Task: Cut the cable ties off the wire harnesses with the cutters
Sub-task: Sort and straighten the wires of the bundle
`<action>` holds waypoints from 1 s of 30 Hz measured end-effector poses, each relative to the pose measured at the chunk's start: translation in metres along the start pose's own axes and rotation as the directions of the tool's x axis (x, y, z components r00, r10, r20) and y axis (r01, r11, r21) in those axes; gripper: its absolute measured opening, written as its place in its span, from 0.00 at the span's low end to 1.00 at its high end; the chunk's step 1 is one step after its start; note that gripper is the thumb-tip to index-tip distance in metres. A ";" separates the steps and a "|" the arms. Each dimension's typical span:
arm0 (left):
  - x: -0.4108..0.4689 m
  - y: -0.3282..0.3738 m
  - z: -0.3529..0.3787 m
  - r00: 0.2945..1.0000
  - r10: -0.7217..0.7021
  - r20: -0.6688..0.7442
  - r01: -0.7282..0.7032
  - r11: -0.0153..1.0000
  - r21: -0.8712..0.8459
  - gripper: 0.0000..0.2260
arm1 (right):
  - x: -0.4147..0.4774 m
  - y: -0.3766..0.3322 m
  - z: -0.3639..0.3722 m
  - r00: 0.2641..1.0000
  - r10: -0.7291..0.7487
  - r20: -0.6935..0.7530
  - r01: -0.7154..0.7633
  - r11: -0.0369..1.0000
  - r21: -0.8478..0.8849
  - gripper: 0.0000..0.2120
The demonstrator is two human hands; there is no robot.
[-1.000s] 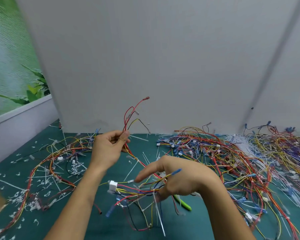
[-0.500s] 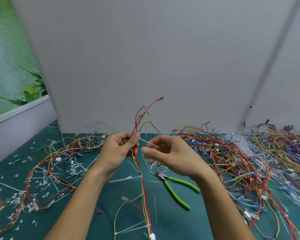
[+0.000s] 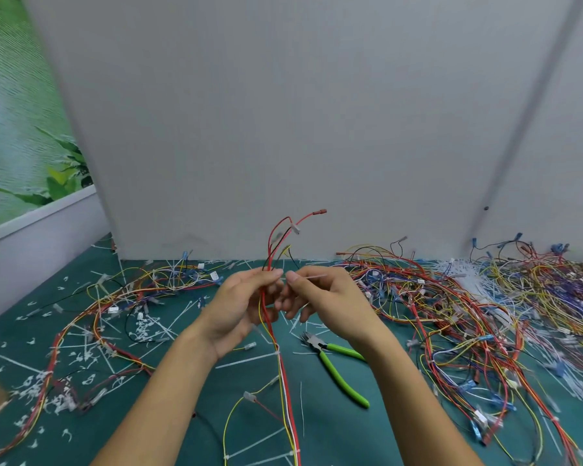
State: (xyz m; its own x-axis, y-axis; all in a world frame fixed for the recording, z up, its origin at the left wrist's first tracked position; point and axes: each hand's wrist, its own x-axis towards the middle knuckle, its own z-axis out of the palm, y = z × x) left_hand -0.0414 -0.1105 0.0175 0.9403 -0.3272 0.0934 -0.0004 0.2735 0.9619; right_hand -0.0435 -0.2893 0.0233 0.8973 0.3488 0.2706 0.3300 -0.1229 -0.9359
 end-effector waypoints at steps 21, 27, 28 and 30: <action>-0.016 0.044 -0.064 0.938 0.199 -0.283 -0.291 0.896 -0.335 0.13 | -0.005 0.017 -0.087 0.893 0.079 -0.444 0.044 0.965 0.259 0.18; -0.013 0.044 -0.072 0.908 0.143 -0.395 -0.226 0.959 -0.172 0.17 | -0.005 0.030 -0.093 0.953 0.164 -0.257 -0.218 0.955 -0.200 0.13; -0.008 0.040 -0.063 0.904 0.125 -0.409 -0.212 0.962 -0.173 0.17 | -0.004 0.032 -0.084 0.953 0.255 -0.162 -0.297 0.889 -0.349 0.10; -0.001 0.033 -0.047 0.900 0.098 -0.424 -0.188 0.967 -0.174 0.17 | -0.004 0.040 -0.068 0.859 0.512 -0.019 -0.401 0.648 -0.648 0.17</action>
State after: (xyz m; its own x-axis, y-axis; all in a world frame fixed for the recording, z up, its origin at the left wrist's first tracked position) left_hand -0.0262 -0.0583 0.0369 0.9908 0.1158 0.0698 -0.1175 0.4832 0.8676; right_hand -0.0133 -0.3590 0.0002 0.9451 0.2189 -0.2424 0.0443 -0.8213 -0.5688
